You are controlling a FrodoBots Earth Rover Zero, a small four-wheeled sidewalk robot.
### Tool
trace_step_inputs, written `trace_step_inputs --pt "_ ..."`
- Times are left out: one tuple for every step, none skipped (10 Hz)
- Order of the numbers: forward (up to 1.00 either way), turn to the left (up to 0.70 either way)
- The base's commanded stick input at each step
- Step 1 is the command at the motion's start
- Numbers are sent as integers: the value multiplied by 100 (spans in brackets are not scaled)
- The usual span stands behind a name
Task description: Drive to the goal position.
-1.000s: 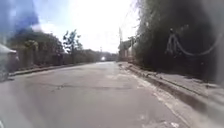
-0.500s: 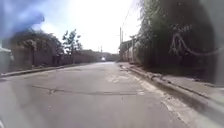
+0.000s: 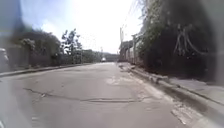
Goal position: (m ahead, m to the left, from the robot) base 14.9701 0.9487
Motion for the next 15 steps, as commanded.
trace_step_inputs --pt "70 0" --pt "70 0" --pt "70 0" --pt "70 0" --pt "70 0" --pt "70 0" --pt "70 0" --pt "70 0" --pt "70 0" --pt "70 0" --pt "70 0" --pt "70 0" --pt "70 0" --pt "70 0" --pt "70 0"
